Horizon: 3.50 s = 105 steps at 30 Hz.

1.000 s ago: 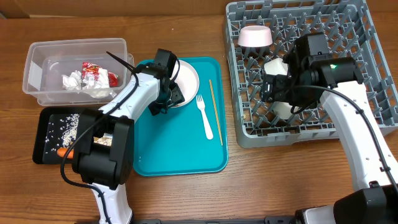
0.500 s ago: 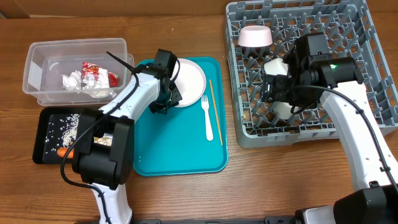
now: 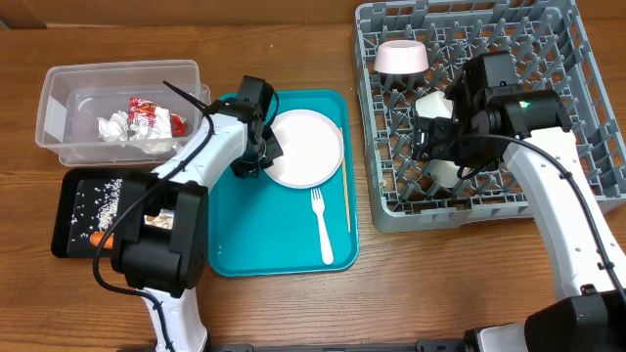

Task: Sort waste into correct bins and load items into the dishwasher
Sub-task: 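Grasp the white plate rim with left gripper and tilt it up, then grasp the raised plate edge with right gripper, release left gripper, then carry the white plate into the rack and stand it upright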

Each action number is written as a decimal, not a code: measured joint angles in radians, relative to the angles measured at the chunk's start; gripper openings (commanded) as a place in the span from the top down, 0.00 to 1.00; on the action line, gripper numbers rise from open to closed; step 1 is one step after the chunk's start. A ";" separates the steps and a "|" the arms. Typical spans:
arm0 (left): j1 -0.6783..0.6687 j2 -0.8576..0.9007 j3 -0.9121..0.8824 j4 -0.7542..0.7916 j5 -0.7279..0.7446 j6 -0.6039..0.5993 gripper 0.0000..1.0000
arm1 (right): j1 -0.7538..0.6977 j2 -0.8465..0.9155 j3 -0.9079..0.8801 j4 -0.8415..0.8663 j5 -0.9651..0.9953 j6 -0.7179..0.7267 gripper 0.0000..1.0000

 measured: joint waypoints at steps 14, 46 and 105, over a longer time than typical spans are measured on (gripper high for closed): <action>0.013 -0.002 0.159 -0.104 -0.004 0.095 0.96 | 0.000 0.000 0.000 -0.001 0.000 0.000 0.00; 0.018 -0.232 0.285 -0.408 0.269 0.281 0.96 | 0.010 0.000 0.000 0.115 -0.288 0.004 0.09; 0.010 -0.233 0.317 -0.423 0.508 0.372 0.00 | 0.090 0.069 0.051 0.192 -0.035 0.005 0.96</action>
